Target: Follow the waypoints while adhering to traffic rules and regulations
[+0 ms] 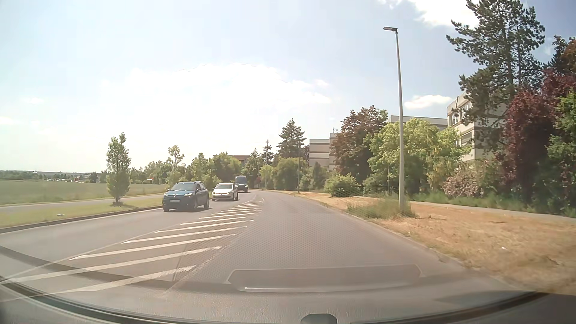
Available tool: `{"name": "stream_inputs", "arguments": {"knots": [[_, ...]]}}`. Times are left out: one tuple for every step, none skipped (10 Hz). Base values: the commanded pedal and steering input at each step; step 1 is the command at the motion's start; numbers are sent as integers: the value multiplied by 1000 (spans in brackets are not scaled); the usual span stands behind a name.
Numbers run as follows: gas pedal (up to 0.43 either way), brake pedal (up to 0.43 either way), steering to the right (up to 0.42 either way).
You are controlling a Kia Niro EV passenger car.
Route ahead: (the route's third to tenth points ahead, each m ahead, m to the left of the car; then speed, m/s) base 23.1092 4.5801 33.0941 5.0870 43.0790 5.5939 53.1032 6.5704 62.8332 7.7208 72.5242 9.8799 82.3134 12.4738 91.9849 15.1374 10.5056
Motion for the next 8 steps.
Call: {"name": "stream_inputs", "arguments": {"knots": [[268,0,2],[268,0,2],[268,0,2],[268,0,2],[268,0,2],[268,0,1],[260,0,0],[260,0,-3]]}}
